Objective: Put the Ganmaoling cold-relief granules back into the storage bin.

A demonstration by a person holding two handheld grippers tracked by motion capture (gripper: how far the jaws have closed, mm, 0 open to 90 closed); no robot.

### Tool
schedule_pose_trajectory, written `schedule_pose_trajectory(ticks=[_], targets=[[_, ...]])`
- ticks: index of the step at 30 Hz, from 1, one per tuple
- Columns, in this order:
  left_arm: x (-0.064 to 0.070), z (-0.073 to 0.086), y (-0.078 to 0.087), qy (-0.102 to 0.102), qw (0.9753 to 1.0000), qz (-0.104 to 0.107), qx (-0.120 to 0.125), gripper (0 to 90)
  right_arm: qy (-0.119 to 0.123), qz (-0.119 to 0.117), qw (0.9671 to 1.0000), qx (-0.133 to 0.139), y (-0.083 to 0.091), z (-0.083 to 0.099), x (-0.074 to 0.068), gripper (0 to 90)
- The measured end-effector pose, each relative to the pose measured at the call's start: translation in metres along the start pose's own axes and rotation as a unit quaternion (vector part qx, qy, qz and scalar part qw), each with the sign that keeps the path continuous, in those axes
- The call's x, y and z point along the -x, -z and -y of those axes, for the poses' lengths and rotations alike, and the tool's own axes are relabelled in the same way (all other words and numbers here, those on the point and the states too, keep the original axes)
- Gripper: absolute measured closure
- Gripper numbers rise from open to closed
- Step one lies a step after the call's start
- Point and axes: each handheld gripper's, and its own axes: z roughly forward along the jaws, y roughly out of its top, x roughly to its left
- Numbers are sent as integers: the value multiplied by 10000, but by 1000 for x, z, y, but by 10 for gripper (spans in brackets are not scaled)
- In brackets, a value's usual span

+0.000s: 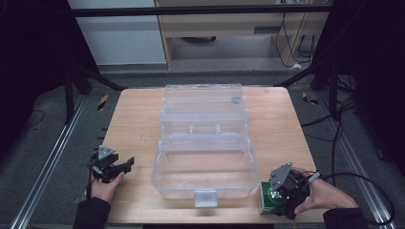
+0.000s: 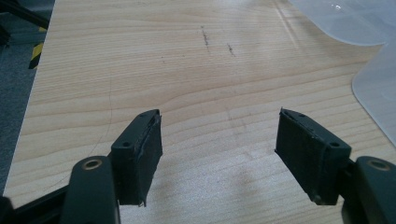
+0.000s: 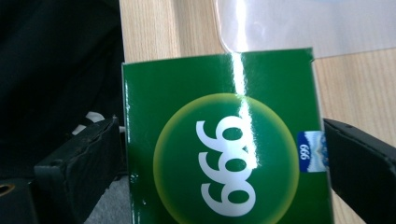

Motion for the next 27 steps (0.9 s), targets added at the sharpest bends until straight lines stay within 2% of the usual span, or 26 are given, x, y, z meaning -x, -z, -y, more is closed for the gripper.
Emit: schedule_pose_trajectory(ticks=[10,19,27], targets=[[0,0,0,-1,10000,-1,0,306,36,-97,9998,-187,-10,0,3,97],[0,0,0,-4,10000,-1,-2,307,109,-94,9998,-107,-10,2,3,145],[0,0,0,-2,10000,-4,-5,307,48,-125,9999,-4,-2,3,5,155]])
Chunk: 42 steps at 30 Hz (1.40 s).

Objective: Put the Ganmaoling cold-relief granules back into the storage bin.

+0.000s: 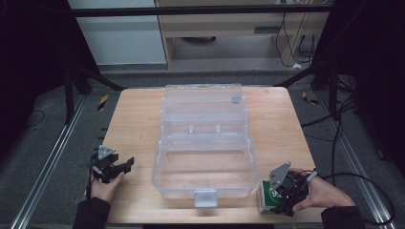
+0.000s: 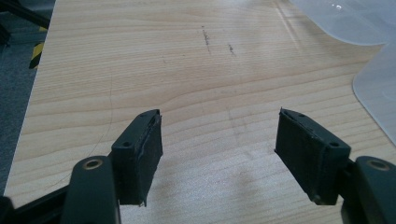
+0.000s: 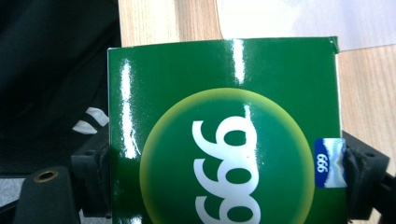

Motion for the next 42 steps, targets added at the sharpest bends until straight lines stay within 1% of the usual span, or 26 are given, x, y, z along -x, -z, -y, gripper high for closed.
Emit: schedule_pose_trajectory(ticks=[3,6,7,8,9,10,11,12,15,16,17,18,20,23,26,27,28,29,31,32,33,35,36,39,42], targets=[[0,0,0,-6,10000,-2,0,307,21,109,9999,52,14,-3,-3,156],[0,0,0,-3,10000,2,7,307,62,122,9999,57,27,-7,-6,156],[0,0,0,-3,10000,2,7,307,62,122,9999,57,27,-7,-6,156],[0,0,0,-1,10000,1,4,307,73,111,9999,28,36,-10,-8,156],[0,0,0,-1,10000,1,4,307,73,111,9999,28,36,-10,-8,156],[0,0,0,-3,10000,3,3,307,81,99,9999,-20,45,-14,-9,156],[0,0,0,-3,10000,3,3,307,81,99,9999,-20,45,-14,-9,156],[0,0,0,-3,10000,2,5,307,64,95,9999,-40,49,-16,-10,156],[0,0,0,-1,10000,3,10,307,87,117,9999,-38,60,-21,-11,156],[0,0,0,0,10000,2,8,308,94,140,9999,22,67,-24,-12,156],[0,0,0,0,10000,2,8,307,94,140,9999,22,67,-24,-12,156],[0,0,0,-1,10000,1,5,307,99,176,9998,47,72,-28,-12,156],[0,0,0,1,10000,2,2,307,89,201,9997,46,75,-30,-12,156],[0,0,0,2,10000,1,-2,308,4,217,9997,75,83,-40,-10,156],[0,0,0,4,10000,2,-3,307,15,241,9997,85,87,-45,-8,156],[0,0,0,2,10000,2,-5,307,33,261,9995,149,92,-50,-7,156],[0,0,0,2,10000,2,-5,308,33,261,9995,149,92,-50,-7,156],[0,0,0,3,10000,2,-6,307,23,272,9994,188,96,-56,-5,156],[0,0,0,2,10000,3,-12,308,23,279,9994,200,98,-59,-4,156],[0,0,0,-1,10000,4,-14,307,47,308,9992,233,101,-65,-2,156],[0,0,0,-1,10000,4,-14,307,47,308,9992,233,101,-65,-2,156],[0,0,0,4,10000,5,-10,307,59,336,9990,280,103,-75,0,155],[0,0,0,4,10000,5,-10,307,59,336,9990,280,103,-75,0,155],[0,0,-1,6,10000,8,-14,307,160,364,9987,314,104,-89,5,156],[0,0,-1,-1,10000,13,-19,308,186,394,9985,344,103,-99,8,155]])
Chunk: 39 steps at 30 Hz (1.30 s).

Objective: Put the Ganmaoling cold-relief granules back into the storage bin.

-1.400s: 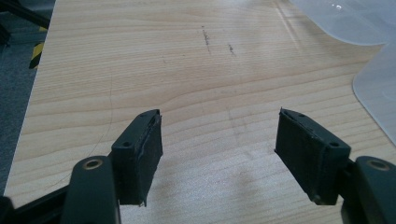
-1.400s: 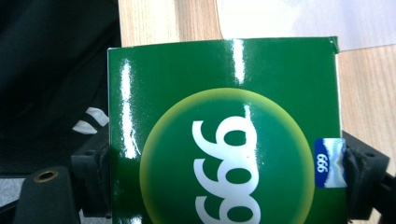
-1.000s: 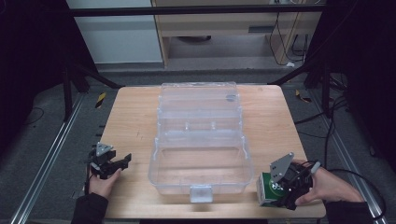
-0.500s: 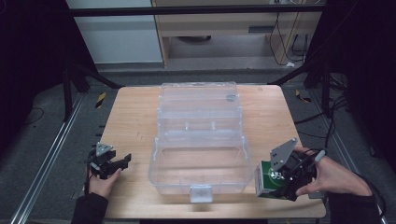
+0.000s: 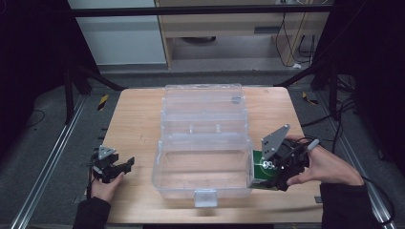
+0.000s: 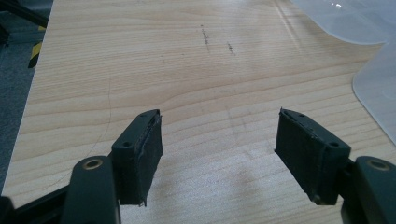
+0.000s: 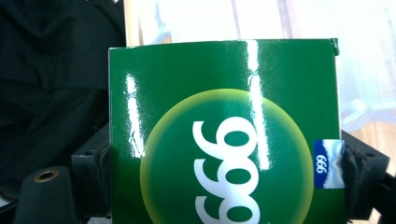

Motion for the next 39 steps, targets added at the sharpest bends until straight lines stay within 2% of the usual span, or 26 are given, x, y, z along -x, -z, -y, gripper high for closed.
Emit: schedule_pose_trajectory(ticks=[10,17,33,37,39], targets=[[0,0,-1,-3,10000,16,-4,309,103,79,9999,95,-13,-25,15,155],[0,0,-1,-5,10000,17,0,309,81,60,9998,184,-23,-33,21,155],[0,0,-1,-12,10000,25,5,309,352,106,9993,-115,-53,-41,22,156],[0,0,-1,-16,10000,19,4,309,365,108,9991,-199,-58,-42,22,156],[0,0,-1,-15,10000,24,8,309,296,71,9994,-163,-61,-41,22,156]])
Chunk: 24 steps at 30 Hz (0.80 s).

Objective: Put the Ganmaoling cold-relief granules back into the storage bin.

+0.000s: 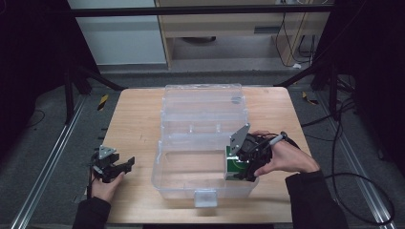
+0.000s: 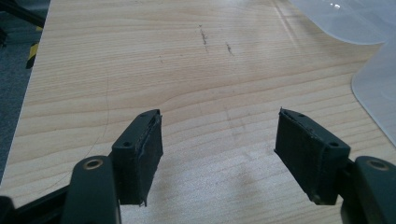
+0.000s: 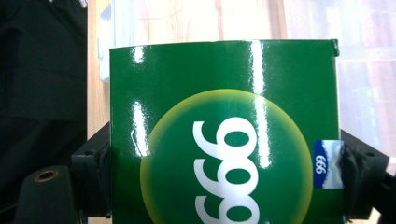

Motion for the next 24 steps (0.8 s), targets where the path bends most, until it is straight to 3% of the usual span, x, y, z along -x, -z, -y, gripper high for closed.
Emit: schedule_pose_trajectory(ticks=[14,24], targets=[[0,0,0,0,10000,-5,-1,309,125,17,9997,-190,-19,3,0,153],[0,0,0,4,10000,-9,3,309,238,67,9986,-468,-28,3,-1,144]])
